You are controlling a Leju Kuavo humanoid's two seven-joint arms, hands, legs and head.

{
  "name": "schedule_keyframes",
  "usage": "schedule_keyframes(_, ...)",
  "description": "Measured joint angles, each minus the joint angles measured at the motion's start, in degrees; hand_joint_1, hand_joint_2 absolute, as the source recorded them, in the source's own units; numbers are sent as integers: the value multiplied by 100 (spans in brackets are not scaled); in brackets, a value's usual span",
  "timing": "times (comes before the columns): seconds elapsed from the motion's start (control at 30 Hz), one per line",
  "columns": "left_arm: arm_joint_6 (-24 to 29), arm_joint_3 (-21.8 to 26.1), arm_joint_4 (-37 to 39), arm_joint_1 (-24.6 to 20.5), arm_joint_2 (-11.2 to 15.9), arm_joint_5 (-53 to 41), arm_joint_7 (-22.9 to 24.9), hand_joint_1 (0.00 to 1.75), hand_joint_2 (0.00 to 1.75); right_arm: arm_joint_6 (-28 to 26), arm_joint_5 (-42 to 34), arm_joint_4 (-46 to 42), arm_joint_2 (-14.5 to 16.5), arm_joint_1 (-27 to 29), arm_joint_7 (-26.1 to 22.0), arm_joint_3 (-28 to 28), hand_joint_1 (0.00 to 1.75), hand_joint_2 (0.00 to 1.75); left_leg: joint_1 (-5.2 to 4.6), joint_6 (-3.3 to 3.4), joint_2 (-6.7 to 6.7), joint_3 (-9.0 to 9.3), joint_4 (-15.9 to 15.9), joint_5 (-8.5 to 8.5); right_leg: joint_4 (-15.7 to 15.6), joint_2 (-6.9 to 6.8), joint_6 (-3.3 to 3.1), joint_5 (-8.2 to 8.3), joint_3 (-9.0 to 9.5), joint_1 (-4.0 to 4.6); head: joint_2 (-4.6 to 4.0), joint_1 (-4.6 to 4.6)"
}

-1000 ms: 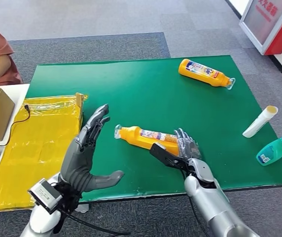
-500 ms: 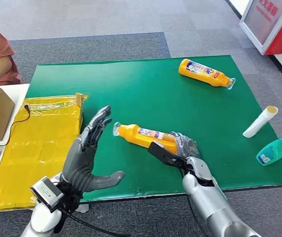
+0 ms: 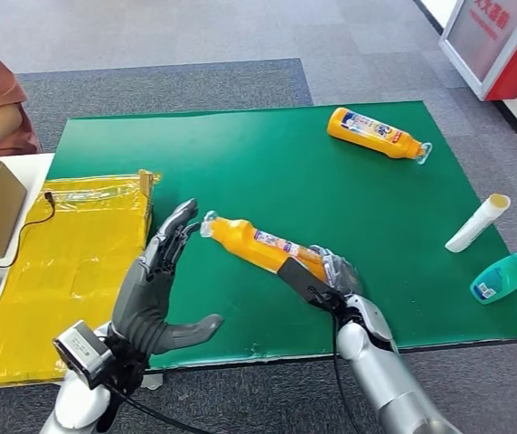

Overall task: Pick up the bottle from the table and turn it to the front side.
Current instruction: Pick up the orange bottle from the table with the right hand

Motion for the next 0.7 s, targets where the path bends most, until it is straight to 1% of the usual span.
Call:
schedule_keyframes(0.07, 9, 37, 15, 9, 4, 31, 0, 0, 175, 26, -253, -29, 25, 47, -167, -53, 175, 175, 0, 1, -1, -3, 0, 0, 0, -1, 0, 0, -1, 0, 0, 1)
schedule_keyframes(0.17, 14, 51, 21, 11, 7, 39, 0, 0, 175, 35, -352, -43, 34, 65, -236, -71, 175, 175, 0, 1, -1, -4, 0, 1, 0, -1, 0, 0, -1, 0, 0, 2)
schedule_keyframes(0.23, 31, 110, 69, 12, 32, 131, -24, 0, 175, 267, -1225, -251, 110, 106, -560, -194, 175, 175, 0, 1, -1, -7, 0, 1, 1, -1, 0, 0, -5, 0, 0, 1)
schedule_keyframes(0.3, 54, 167, 138, 12, 64, 262, -83, 0, 175, 776, -2545, -503, 204, 154, -948, -378, 175, 175, 0, 1, -1, -10, 0, 1, 1, -1, 0, 0, -10, 0, 0, -1)
schedule_keyframes(0.33, 66, 168, 163, 10, 72, 307, -118, 0, 175, 1037, -3006, -550, 221, 166, -1034, -442, 175, 175, 0, 1, -1, -10, 0, 1, 1, -1, 0, 0, -10, 0, 0, -1)
schedule_keyframes(0.4, 116, 168, 221, 9, 90, 394, -194, 0, 175, 1449, -3826, -643, 237, 204, -1202, -552, 175, 175, 0, 2, -1, -11, 0, 0, 0, -2, 1, -1, -9, 0, 0, 0)
schedule_keyframes(0.47, 196, 168, 274, 11, 117, 479, -261, 0, 175, 1641, -4476, -773, 239, 270, -1362, -617, 175, 175, 0, 4, -1, -12, 0, -2, 0, -2, 2, -2, -9, -1, 0, 1)
schedule_keyframes(0.57, 303, 169, 327, 51, 157, 615, -320, 0, 175, 1624, -5098, -1103, 239, 423, -1581, -641, 175, 175, -1, 4, -1, -13, 0, -3, 0, -1, 2, -3, -10, -1, 0, -1)
schedule_keyframes(0.7, 387, 176, 366, 181, 195, 761, -371, 0, 175, 1424, -5409, -1729, 239, 659, -1850, -643, 175, 175, 0, 4, -1, -14, 0, -6, 0, -1, 3, -7, -11, 0, 0, -1)
